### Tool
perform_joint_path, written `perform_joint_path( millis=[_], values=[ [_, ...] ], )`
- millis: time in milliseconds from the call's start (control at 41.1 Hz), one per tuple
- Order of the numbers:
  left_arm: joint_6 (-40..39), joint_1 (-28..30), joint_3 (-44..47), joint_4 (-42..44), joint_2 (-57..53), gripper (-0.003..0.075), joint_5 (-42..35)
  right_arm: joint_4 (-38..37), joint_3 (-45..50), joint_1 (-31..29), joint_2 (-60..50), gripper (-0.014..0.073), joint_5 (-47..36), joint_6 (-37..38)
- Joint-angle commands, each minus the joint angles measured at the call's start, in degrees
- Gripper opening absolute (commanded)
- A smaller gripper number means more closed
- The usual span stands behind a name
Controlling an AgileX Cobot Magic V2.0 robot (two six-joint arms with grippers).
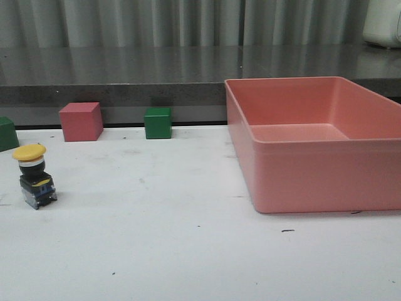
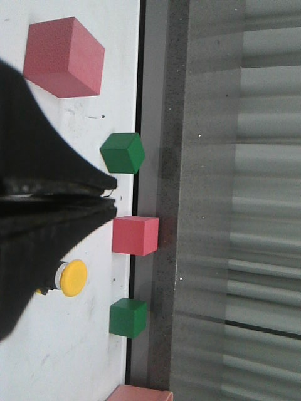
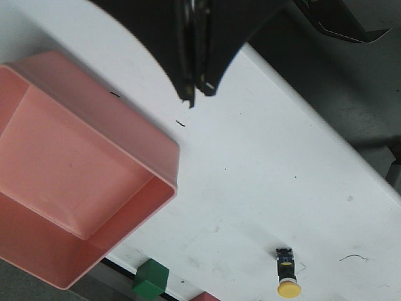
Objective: Place and stand button with both arms
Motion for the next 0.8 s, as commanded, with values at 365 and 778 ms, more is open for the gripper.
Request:
perform_joint_path(
  millis=[365, 778],
  values=[
    [-0.67, -1.85, 0.82, 0.53, -1.41, -0.002, -5.76, -0.43, -1.29, -0.38, 0.38, -0.0068, -4.01, -0.47],
    [-0.67, -1.85, 0.82, 0.53, -1.29, -0.002, -5.76, -0.43, -1.29, -0.38, 0.38, -0.0068, -4.01, -0.47]
  ],
)
